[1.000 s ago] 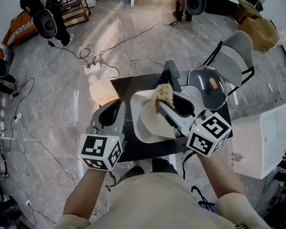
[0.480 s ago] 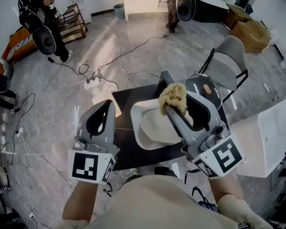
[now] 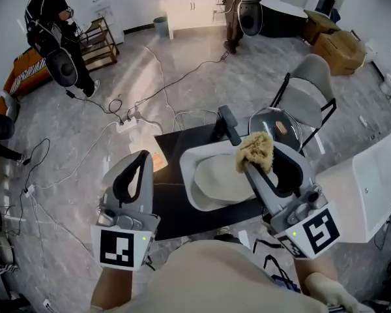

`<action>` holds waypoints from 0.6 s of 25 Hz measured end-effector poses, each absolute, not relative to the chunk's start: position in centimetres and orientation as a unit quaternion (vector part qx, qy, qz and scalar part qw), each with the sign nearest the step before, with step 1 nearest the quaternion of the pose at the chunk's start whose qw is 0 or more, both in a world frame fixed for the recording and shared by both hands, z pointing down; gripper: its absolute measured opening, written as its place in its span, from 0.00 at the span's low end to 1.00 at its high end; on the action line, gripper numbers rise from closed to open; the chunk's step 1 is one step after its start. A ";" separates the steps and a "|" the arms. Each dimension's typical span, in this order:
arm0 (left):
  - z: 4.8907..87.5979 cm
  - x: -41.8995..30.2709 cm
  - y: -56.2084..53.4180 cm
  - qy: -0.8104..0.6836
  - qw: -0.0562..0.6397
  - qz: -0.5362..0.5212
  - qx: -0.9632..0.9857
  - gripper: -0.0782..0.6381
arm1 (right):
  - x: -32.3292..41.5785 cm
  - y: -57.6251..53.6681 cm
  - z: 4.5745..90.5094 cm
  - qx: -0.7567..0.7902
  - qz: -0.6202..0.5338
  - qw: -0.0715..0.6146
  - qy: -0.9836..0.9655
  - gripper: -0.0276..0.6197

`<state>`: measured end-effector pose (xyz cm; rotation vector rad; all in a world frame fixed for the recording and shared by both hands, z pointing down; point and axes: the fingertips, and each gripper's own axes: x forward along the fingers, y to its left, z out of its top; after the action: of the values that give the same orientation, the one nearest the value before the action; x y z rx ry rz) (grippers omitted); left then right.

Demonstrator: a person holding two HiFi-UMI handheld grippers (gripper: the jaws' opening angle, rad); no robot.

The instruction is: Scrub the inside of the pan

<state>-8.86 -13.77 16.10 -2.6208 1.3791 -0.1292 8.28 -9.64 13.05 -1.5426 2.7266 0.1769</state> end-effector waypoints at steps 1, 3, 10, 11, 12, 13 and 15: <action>16.4 -8.9 -13.6 0.464 0.088 -0.047 -0.880 0.11 | 8.5 -9.4 13.3 -0.495 0.055 -0.001 0.867 0.29; 17.0 -8.9 -13.3 0.464 0.088 -0.054 -0.880 0.11 | 8.7 -9.1 14.1 -0.499 0.044 -0.004 0.865 0.29; 19.8 -8.4 -12.5 0.457 0.052 -0.070 -0.885 0.11 | 8.4 -8.3 16.8 -0.496 -0.017 0.002 0.868 0.29; 20.0 -8.2 -12.4 0.456 0.050 -0.071 -0.886 0.11 | 8.3 -8.2 17.0 -0.496 -0.020 0.001 0.868 0.29; 20.3 -8.1 -12.2 0.456 0.047 -0.074 -0.886 0.11 | 8.3 -8.1 17.2 -0.497 -0.021 -0.001 0.868 0.29; 20.5 -7.9 -12.1 0.456 0.043 -0.076 -0.886 0.11 | 8.3 -8.0 17.4 -0.498 -0.021 -0.004 0.867 0.29; 21.0 -7.7 -11.9 0.454 0.033 -0.076 -0.887 0.11 | 8.3 -8.0 17.9 -0.499 -0.021 -0.010 0.866 0.29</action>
<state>-7.66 -11.90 20.97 -2.7306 1.3957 -0.2339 8.27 -7.95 17.90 -1.5791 2.7379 -0.0680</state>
